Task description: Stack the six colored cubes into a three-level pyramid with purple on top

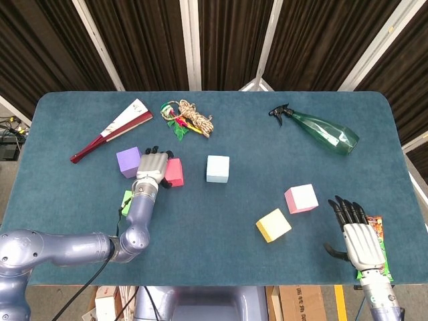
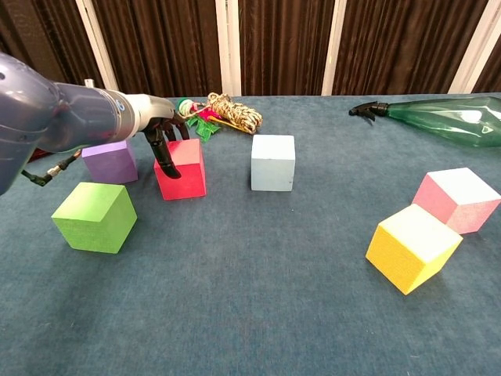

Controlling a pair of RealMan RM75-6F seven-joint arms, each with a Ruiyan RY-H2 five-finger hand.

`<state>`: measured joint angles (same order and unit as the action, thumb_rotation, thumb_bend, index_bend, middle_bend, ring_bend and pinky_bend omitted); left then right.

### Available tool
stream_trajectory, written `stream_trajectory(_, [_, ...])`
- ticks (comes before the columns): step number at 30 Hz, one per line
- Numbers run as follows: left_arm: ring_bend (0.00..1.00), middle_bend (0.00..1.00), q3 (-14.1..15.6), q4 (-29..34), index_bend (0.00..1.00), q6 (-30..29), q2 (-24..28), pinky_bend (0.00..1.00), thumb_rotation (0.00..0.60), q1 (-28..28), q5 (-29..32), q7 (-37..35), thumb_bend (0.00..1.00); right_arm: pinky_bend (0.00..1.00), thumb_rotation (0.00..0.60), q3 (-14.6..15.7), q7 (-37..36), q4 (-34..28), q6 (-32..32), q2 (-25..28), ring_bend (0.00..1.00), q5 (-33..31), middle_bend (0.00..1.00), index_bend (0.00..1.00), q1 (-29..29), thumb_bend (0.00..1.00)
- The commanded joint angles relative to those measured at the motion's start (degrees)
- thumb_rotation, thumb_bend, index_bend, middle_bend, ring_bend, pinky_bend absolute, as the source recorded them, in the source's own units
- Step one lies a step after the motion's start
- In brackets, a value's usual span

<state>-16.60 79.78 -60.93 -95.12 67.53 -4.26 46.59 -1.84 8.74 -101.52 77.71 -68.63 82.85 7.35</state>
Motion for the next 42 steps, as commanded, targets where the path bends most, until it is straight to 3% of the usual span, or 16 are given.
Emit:
stream_trajectory(1, [0.00,0.26,-0.11,-0.53,0.24,-0.77,-0.40,0.00,0.600,-0.02,-0.08,0.82,0.28,0.05,0.600,-0.06,-0.18,0.09,-0.15,0.00,0.02,-0.21,0.03,0.06,0.06,0.25])
stream_trajectory(28, [0.00,0.34,-2.61,-1.01,0.33,-1.75,-1.63,0.00,0.600,-1.12,-3.12,3.44,0.38,0.05,0.600,-0.27,0.58,-0.41,-0.46,0.05,0.02,-1.80,0.03,0.06,0.18,0.25])
stream_trajectory(35, [0.00,0.34,-3.42,-1.84,0.33,2.28,-0.97,0.00,0.600,-2.01,-9.21,-0.88,0.39,0.05,0.600,-0.58,0.78,-0.29,-0.14,-0.20,0.02,-2.30,0.03,0.06,0.12,0.25])
stream_trajectory(42, [0.00,0.34,-3.33,-2.14,0.33,6.86,0.21,0.00,0.600,-1.17,-10.43,-1.23,0.39,0.05,0.600,-0.78,1.50,-0.21,-0.10,-0.46,0.02,-2.93,0.03,0.06,0.14,0.25])
